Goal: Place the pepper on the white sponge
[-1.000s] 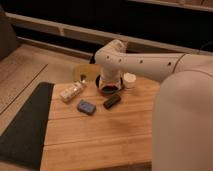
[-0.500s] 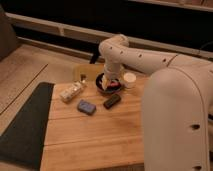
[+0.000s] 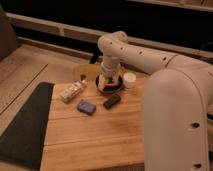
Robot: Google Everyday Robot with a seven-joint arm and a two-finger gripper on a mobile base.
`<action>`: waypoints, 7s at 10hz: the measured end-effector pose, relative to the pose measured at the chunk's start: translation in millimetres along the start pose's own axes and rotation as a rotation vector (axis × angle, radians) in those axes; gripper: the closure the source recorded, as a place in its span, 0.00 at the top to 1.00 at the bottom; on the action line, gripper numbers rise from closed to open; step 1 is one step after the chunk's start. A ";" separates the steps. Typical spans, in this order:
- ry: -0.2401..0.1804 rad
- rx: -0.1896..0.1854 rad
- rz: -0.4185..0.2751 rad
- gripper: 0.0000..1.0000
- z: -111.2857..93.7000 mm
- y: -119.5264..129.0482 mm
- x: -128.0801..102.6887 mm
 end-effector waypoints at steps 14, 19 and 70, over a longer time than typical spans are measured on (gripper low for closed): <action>-0.062 -0.005 -0.538 0.65 31.8 -82.7 -10.9; 0.042 0.148 -0.669 0.65 28.6 -138.3 -14.4; -0.011 0.029 -1.209 0.00 68.3 -30.0 -183.6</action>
